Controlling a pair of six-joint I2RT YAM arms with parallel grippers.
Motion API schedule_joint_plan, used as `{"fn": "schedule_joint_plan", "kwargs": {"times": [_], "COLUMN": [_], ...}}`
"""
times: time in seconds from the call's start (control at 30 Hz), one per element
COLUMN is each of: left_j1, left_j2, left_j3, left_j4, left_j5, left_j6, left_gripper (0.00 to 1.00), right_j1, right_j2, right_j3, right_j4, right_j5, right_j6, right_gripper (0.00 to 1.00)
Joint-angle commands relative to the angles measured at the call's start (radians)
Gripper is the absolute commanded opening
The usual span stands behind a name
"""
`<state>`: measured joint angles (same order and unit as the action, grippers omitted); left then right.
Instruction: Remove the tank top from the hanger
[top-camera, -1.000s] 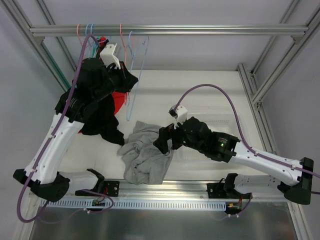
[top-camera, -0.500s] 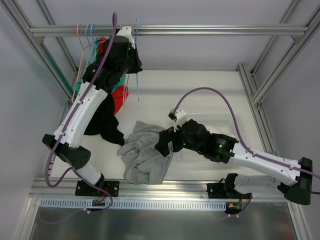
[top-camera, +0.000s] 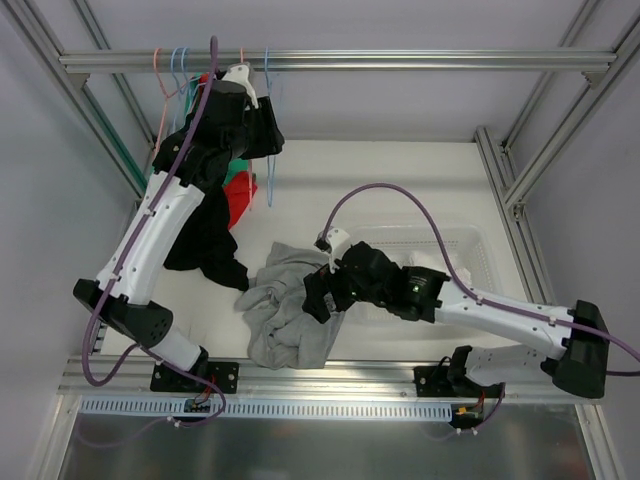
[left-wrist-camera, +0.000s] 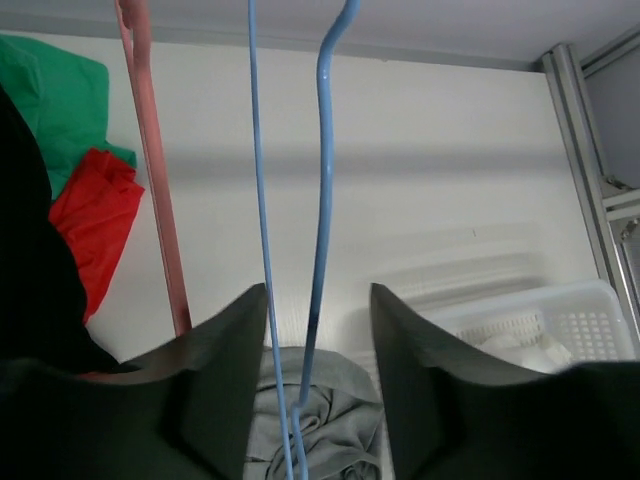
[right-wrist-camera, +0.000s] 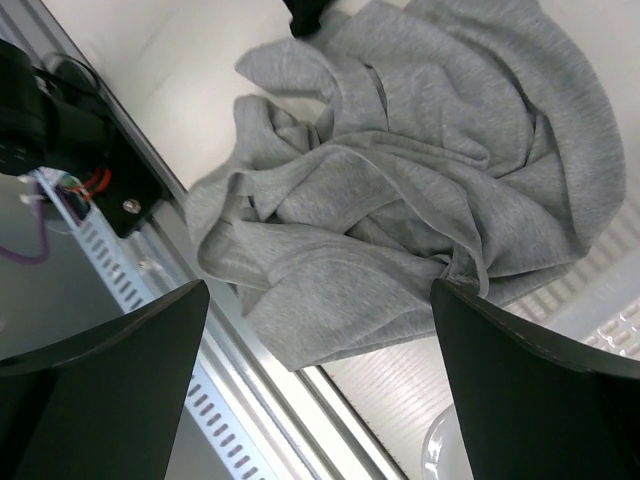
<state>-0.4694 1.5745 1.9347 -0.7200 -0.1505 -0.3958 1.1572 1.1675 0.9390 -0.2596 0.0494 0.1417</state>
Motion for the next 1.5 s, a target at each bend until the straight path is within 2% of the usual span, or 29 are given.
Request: {"fn": "schedule_joint_plan", "kwargs": {"times": [0.0, 0.07, 0.13, 0.23, 0.3, 0.47, 0.53, 0.73, 0.77, 0.83, 0.87, 0.9, 0.93, 0.97, 1.0, 1.13, 1.17, 1.27, 1.47], "left_j1": [0.008, 0.008, 0.009, 0.008, 0.008, 0.008, 0.008, 0.008, 0.009, 0.009, 0.009, 0.009, 0.009, 0.009, 0.008, 0.008, 0.008, 0.008, 0.009], "left_j2": [-0.137, -0.195, -0.240, -0.394, -0.479, -0.784, -0.894, -1.114, -1.136, -1.189, -1.208, -1.226, -1.263, -1.283, -1.301, -1.372, -1.381, -1.406, -1.435], "left_j3": [0.012, 0.012, -0.003, -0.080, -0.144, -0.436, -0.552, -0.813, -0.839, -0.913, -0.939, -0.962, -1.009, -1.037, -1.084, -1.094, -1.097, -1.105, -1.112], "left_j4": [0.027, 0.024, 0.024, 0.024, 0.024, 0.024, 0.025, 0.025, 0.025, 0.024, 0.025, 0.027, 0.028, 0.031, 0.034, 0.039, 0.042, 0.044, 0.044], "left_j5": [0.054, 0.052, 0.066, 0.065, 0.030, -0.202, -0.215, -0.218, -0.219, -0.216, -0.215, -0.212, -0.212, -0.221, -0.233, -0.250, -0.267, -0.262, -0.262], "left_j6": [-0.006, 0.003, 0.014, 0.031, 0.046, 0.101, 0.106, 0.107, 0.112, 0.112, 0.101, 0.095, 0.091, 0.081, 0.075, 0.064, 0.058, 0.067, 0.060], "left_gripper": [0.53, 0.72, 0.98, 0.99, 0.99, 0.99, 0.99, 0.99, 0.99, 0.98, 0.99, 0.99, 0.99, 0.99, 0.99, 0.98, 0.99, 0.99, 0.99], "right_j1": [0.016, 0.021, 0.027, 0.061, 0.075, 0.105, 0.113, 0.113, 0.113, 0.111, 0.110, 0.110, 0.108, 0.108, 0.110, 0.114, 0.116, 0.116, 0.107], "right_j2": [0.098, 0.141, 0.198, 0.292, 0.354, 0.550, 0.607, 0.784, 0.797, 0.825, 0.824, 0.818, 0.793, 0.778, 0.753, 0.546, 0.438, 0.246, -0.003], "right_j3": [0.076, 0.102, 0.139, 0.202, 0.271, 0.352, 0.385, 0.420, 0.422, 0.399, 0.385, 0.345, 0.324, 0.307, 0.284, 0.233, 0.227, 0.248, 0.308], "right_j4": [0.010, 0.002, 0.002, -0.004, -0.033, -0.038, -0.038, -0.036, -0.035, -0.024, 0.005, 0.029, 0.054, 0.074, 0.094, 0.109, 0.109, 0.028, -0.104], "right_j5": [-0.022, -0.007, -0.009, -0.016, 0.056, 0.128, 0.184, 0.202, 0.195, 0.193, 0.172, 0.161, 0.147, 0.132, 0.113, 0.131, 0.145, 0.231, 0.380], "right_j6": [-0.085, -0.108, -0.122, -0.172, -0.165, -0.175, -0.174, -0.177, -0.185, -0.179, -0.166, -0.162, -0.154, -0.152, -0.146, -0.148, -0.151, -0.171, -0.310], "right_gripper": [1.00, 0.99, 1.00, 1.00, 0.99, 0.99, 1.00, 0.99, 0.96, 0.83, 0.59, 0.44, 0.34, 0.05, 0.00, 0.00, 0.00, 0.00, 0.00]}}
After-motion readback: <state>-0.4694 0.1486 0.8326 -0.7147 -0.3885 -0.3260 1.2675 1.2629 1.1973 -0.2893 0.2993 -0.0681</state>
